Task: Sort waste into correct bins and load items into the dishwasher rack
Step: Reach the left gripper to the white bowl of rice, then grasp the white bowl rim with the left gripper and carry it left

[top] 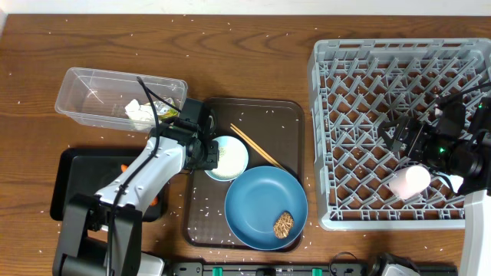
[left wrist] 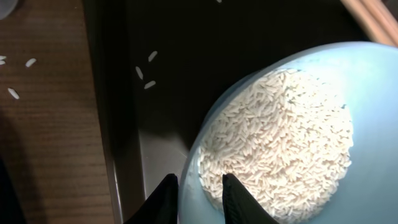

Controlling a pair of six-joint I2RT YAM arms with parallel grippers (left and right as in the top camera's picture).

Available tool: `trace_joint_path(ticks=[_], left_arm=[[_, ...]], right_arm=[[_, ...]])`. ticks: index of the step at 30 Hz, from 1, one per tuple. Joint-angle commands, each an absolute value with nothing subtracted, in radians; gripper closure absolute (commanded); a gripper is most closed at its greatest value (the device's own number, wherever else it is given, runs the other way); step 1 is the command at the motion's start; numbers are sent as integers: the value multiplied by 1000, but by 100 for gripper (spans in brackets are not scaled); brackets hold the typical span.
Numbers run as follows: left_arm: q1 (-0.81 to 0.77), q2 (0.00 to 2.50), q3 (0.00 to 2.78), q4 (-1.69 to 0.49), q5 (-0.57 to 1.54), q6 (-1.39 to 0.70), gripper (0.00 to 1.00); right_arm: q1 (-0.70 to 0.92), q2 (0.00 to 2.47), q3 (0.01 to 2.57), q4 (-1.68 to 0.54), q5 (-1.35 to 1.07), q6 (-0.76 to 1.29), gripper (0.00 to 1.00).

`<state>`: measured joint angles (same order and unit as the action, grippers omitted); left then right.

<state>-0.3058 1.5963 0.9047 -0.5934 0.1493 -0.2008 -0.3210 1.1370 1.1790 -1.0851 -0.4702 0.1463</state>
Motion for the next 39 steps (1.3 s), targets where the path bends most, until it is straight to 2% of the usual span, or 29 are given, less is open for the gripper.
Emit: trace_joint_path(ticks=[1,5,7,9,18,22,33,39], left_arm=[[-306,1628,896,-588,129,-180,76],[-306,1674,892,-583,123,-180,76],[-307,1694,892,-583,123,-180,81],[-307,1692,893,-585,123,-180,94],[-306,1522,997,-750,93,-180,94],[-306,1418,1076,-899,-48,-200,94],[-237,1266,1137,-1243,-620,-402,94],[-173,1274,1127,-1264,-787,-581,94]], right_arm=[[-305,1137,1195,-1089,-467,152,11],[-305,1137,1195,-1090,-466,152,11],[-305,1137,1195,-1090,-466,147,11],[-305,1137,1195,-1092,-464,141,11],[-305,1137,1195,-1092,-448,141,11],[-305,1137,1195,-1090,-448,141,11],[-305,1137,1195,-1089,-448,141,10],[-305,1137,1195,-1089,-448,141,10]])
